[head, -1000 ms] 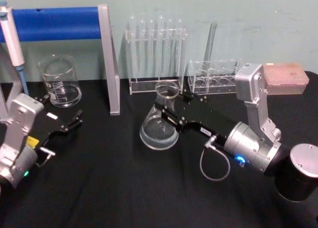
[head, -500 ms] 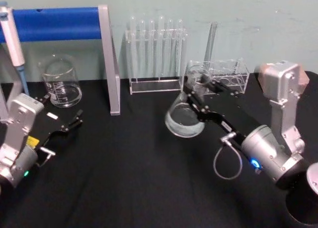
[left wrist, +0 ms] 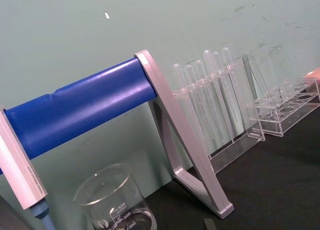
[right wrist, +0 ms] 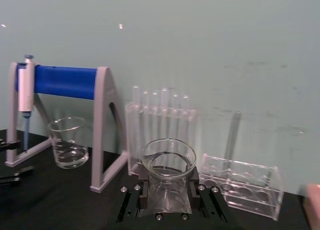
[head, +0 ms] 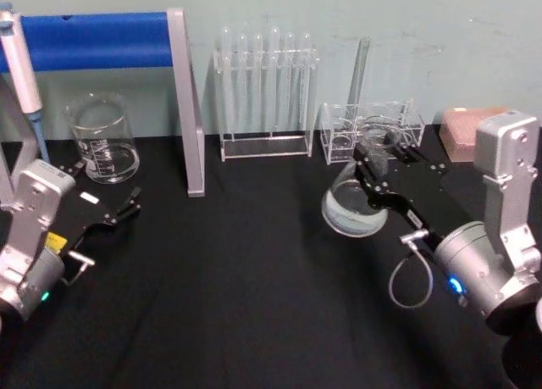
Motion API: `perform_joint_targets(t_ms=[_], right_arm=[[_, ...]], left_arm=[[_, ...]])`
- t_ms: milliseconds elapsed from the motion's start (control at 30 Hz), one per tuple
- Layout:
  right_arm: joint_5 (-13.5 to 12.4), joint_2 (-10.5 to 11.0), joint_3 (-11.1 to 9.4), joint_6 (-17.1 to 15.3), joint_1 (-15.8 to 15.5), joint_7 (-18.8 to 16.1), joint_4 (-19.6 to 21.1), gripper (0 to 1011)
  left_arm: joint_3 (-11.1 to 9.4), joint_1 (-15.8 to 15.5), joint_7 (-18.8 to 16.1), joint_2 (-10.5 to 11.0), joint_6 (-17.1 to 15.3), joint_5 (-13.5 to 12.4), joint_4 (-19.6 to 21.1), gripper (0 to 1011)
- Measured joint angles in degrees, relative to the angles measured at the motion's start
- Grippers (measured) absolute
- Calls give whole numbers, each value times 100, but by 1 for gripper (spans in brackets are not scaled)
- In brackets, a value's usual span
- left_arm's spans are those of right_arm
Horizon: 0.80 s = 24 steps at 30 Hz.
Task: Grasp the erlenmeyer flask with one hand, shake it three times, then place it back.
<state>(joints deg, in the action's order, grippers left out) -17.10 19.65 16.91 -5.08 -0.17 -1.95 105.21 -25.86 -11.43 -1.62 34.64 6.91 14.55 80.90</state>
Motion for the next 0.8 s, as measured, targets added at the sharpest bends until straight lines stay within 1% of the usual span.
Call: perform_joint_targets(t_ms=[200, 267, 300, 367, 400, 433, 533, 600, 733, 800], right_arm=[[83, -113, 175, -57, 124, -201, -62, 453], [109, -166, 292, -67, 201, -355, -111, 453], [120, -195, 387, -70, 259, -489, -146, 453], [132, -226, 493, -71, 324, -639, -191, 453], [146, -252, 605, -71, 394, -801, -242, 456], [146, -252, 605, -71, 394, -801, -242, 456], [182, -321, 839, -41, 545, -1174, -359, 453], [198, -366, 934, -8, 619, -1354, -438, 456], [225, -443, 993, 25, 685, -1499, -527, 456], [238, -468, 990, 36, 692, -1510, -549, 453]], left_arm=[[0, 0, 0, 0, 0, 0, 0, 1001], [0, 0, 0, 0, 0, 0, 0, 1001], [0, 0, 0, 0, 0, 0, 0, 1001], [0, 0, 0, 0, 0, 0, 0, 1001], [0, 0, 0, 0, 0, 0, 0, 1001], [0, 0, 0, 0, 0, 0, 0, 1001], [0, 0, 0, 0, 0, 0, 0, 1001], [0, 0, 0, 0, 0, 0, 0, 1001], [0, 0, 0, 0, 0, 0, 0, 1001], [0, 0, 0, 0, 0, 0, 0, 1001]])
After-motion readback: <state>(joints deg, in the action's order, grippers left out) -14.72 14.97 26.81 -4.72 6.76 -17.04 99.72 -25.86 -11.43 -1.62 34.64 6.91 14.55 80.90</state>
